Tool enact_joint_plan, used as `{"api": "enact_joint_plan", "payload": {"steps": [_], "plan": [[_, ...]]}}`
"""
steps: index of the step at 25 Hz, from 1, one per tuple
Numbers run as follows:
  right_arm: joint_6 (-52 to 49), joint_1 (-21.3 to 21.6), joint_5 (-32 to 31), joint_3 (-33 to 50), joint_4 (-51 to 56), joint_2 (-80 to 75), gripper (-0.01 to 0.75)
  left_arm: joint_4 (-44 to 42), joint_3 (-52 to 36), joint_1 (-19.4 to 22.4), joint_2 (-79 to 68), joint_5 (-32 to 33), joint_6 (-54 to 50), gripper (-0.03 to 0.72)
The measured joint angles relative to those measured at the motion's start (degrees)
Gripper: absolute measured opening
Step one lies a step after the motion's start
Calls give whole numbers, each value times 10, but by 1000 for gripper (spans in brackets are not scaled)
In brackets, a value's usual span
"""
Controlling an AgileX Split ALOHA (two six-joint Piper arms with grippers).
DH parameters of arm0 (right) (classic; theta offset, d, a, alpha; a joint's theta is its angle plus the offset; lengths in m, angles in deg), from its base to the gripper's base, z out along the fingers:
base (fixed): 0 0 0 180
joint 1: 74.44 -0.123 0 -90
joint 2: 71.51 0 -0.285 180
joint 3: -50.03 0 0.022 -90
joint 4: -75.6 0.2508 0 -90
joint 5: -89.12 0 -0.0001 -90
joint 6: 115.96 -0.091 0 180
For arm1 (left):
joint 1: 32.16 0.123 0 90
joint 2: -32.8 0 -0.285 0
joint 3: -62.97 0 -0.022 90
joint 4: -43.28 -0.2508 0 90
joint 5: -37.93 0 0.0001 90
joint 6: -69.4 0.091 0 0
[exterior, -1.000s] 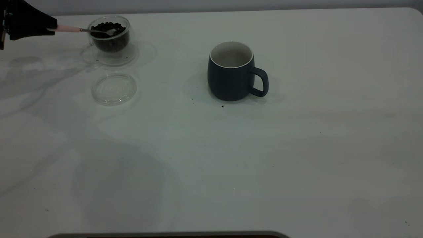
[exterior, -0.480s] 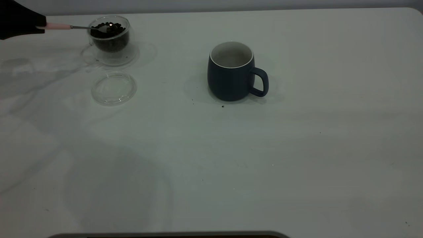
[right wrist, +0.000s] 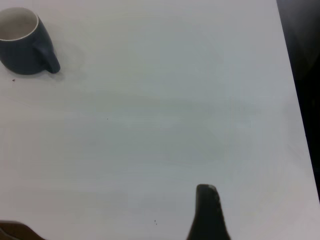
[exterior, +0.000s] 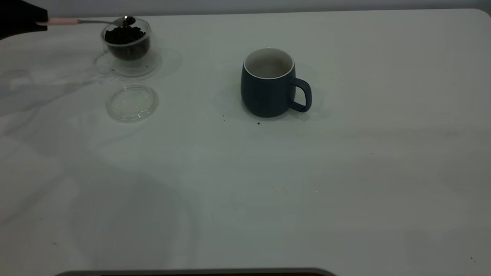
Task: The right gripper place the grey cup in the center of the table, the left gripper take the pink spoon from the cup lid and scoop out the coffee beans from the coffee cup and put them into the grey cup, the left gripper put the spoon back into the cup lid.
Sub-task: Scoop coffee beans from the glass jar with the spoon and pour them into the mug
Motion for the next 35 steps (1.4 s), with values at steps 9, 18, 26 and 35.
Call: {"api": "enact_joint_plan", "payload": {"steps": [9, 18, 26, 35], "plan": [[0, 0, 0, 0, 0, 0, 590, 6, 0, 0, 0, 6, 0, 127], [0, 0, 0, 0, 0, 0, 590, 7, 0, -2, 0, 6, -1, 127], [0, 0, 0, 0, 0, 0, 590, 5, 0, -37, 0, 6, -5, 127], [0, 0, 0, 0, 0, 0, 590, 5, 0, -95, 0, 6, -5, 127]]}}
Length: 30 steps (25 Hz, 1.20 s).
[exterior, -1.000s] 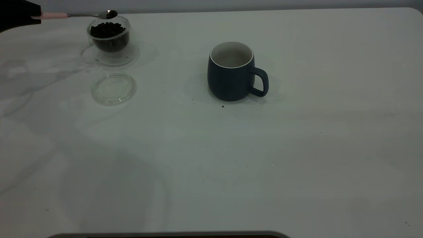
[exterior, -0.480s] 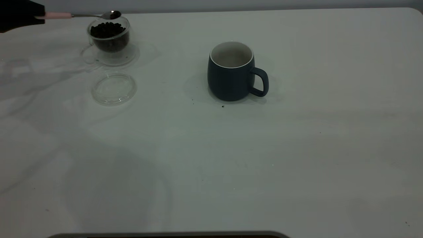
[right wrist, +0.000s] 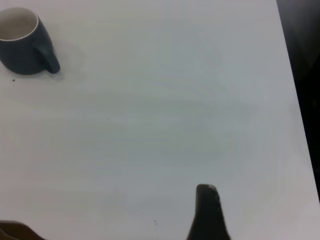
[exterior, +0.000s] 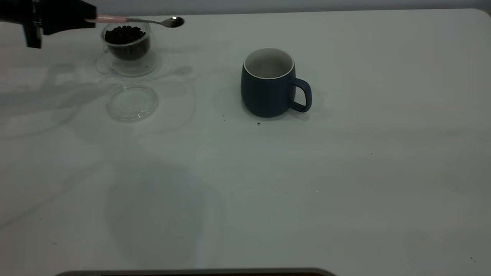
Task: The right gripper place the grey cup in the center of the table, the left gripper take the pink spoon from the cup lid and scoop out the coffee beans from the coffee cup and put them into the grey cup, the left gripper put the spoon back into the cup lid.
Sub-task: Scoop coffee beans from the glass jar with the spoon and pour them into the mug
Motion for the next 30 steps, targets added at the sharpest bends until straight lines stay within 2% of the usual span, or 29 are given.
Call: {"api": "enact_joint_plan", "payload": {"steps": [17, 30], "plan": [[0, 0, 0, 0, 0, 0, 590, 0, 0, -114, 0, 0, -1, 127], [0, 0, 0, 0, 1, 0, 590, 1, 0, -164, 0, 1, 39, 127]]}}
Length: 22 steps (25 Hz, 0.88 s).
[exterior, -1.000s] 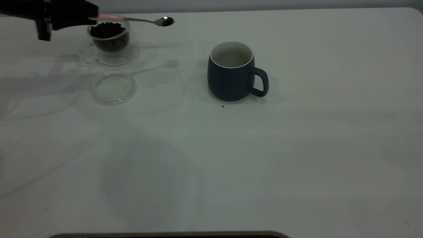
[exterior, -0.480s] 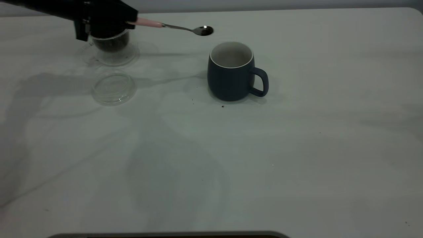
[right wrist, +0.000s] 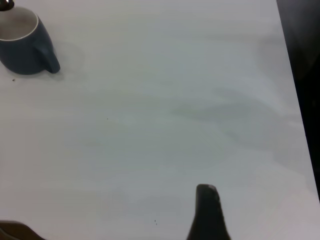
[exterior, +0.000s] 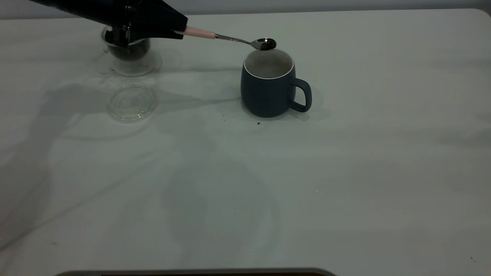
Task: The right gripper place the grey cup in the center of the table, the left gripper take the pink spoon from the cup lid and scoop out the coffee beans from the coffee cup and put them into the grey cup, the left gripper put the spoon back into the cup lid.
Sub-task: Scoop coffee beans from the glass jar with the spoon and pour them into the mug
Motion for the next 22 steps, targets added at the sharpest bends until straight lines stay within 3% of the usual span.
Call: {"api": "enact_joint_plan", "payload": {"steps": [11, 22], "plan": [[0, 0, 0, 0, 0, 0, 590, 0, 0, -7, 0, -36, 106, 127], [0, 0, 0, 0, 0, 0, 590, 1, 0, -7, 0, -56, 314, 127]]}}
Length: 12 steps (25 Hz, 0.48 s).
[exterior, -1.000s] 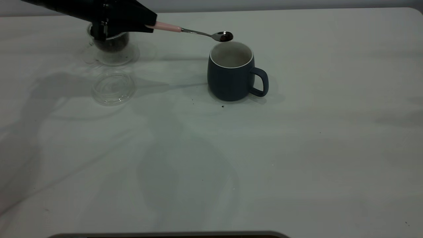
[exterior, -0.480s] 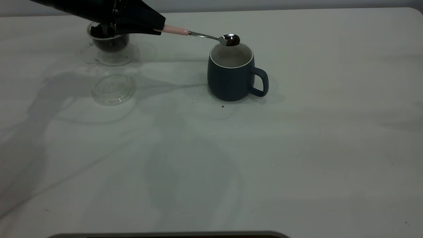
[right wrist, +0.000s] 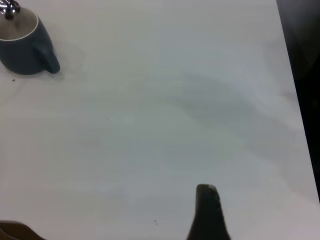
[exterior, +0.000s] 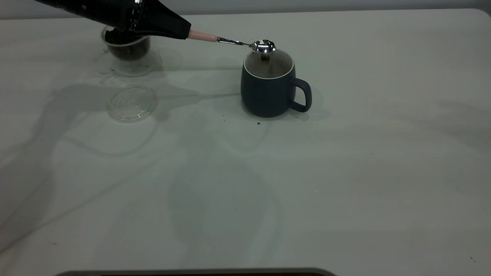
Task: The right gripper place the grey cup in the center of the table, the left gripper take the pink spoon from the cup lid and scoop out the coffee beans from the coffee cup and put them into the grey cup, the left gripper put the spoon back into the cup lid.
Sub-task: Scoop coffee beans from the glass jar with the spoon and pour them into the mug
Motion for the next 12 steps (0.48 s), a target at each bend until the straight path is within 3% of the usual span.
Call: {"api": "enact_joint_plan", "payload": {"steps": [4, 12], "plan": [[0, 0, 0, 0, 0, 0, 590, 1, 0, 0, 0, 0, 13, 127], [0, 0, 0, 0, 0, 0, 590, -59, 0, 2, 46, -5, -150, 127]]}}
